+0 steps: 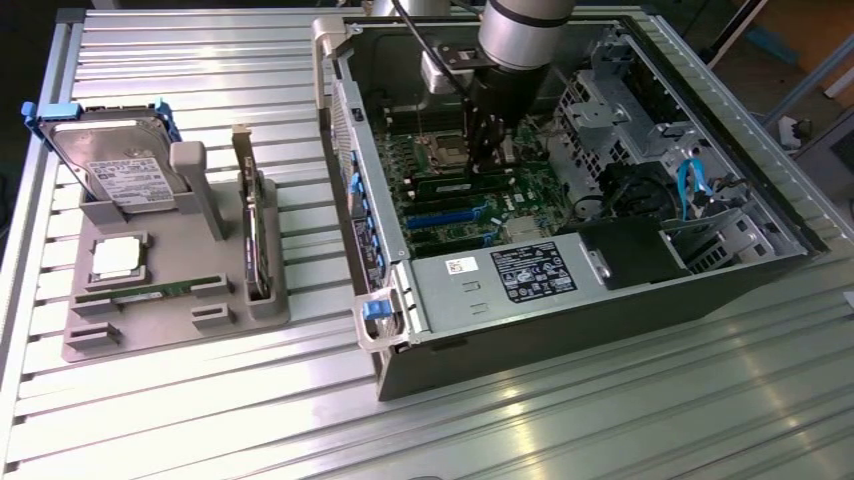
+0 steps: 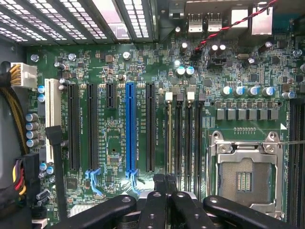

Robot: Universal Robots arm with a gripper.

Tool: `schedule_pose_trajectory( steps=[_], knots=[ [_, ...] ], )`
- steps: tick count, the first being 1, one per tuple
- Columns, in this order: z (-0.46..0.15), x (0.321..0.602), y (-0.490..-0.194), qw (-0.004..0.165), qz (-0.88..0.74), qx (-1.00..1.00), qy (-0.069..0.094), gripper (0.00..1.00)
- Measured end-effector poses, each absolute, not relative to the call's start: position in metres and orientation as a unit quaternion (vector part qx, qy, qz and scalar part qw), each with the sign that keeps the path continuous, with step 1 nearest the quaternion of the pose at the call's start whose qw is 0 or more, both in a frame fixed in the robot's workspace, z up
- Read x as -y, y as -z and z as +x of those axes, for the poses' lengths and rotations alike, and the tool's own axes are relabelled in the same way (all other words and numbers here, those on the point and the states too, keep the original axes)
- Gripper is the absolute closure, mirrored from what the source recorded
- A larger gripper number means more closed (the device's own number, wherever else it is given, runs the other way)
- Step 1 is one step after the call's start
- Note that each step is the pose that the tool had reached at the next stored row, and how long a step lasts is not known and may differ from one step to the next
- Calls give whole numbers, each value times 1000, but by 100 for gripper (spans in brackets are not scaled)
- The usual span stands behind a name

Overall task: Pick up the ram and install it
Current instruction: 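Press down the ram until it locks into place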

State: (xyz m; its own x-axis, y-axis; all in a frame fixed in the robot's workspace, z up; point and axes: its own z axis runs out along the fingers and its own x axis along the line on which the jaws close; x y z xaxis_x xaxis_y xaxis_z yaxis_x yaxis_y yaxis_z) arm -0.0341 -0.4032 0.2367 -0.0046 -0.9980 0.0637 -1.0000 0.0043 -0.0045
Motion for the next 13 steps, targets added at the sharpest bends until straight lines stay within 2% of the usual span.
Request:
schedule_pose_trajectory(
  steps=[13],
  knots=[
    [-35,403,-232,21,705,708,-24,89]
  ],
)
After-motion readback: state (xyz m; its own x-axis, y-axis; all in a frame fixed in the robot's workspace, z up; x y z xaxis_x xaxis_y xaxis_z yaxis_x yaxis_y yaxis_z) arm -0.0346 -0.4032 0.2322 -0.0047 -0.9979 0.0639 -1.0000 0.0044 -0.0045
